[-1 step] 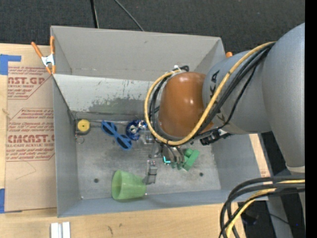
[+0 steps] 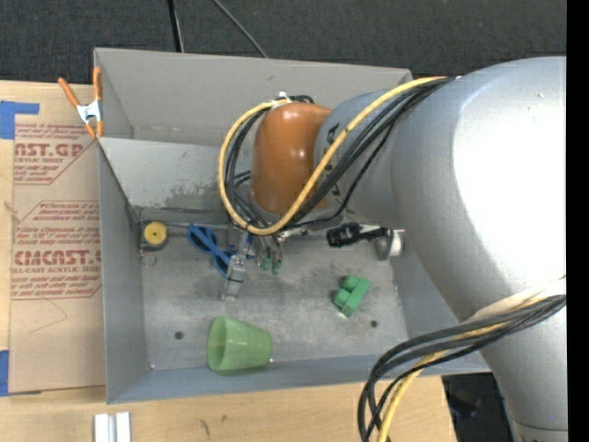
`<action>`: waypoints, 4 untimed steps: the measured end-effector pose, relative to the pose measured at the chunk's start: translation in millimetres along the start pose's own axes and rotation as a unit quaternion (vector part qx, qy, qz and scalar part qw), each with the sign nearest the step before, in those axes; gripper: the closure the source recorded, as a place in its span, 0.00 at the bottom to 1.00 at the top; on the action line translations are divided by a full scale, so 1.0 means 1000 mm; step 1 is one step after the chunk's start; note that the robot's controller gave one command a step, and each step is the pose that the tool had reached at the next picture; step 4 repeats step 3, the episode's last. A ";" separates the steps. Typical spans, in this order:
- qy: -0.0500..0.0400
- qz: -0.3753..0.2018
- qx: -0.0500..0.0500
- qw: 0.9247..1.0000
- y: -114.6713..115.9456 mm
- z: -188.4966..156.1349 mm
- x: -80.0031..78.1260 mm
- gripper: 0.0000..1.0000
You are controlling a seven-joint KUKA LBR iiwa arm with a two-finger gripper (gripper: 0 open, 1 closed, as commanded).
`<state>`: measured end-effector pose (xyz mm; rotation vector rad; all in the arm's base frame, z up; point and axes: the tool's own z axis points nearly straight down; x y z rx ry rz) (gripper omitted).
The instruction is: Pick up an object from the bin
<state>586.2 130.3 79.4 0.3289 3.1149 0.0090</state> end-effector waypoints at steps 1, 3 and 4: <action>0.004 -0.066 0.003 0.998 -0.006 0.009 0.018 0.00; 0.000 -0.064 0.001 0.998 -0.003 -0.141 0.022 1.00; 0.000 -0.064 0.001 0.998 -0.003 -0.141 0.022 1.00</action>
Offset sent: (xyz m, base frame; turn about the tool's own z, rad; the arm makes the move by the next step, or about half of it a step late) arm -0.0190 -0.0038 -0.0094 -0.1299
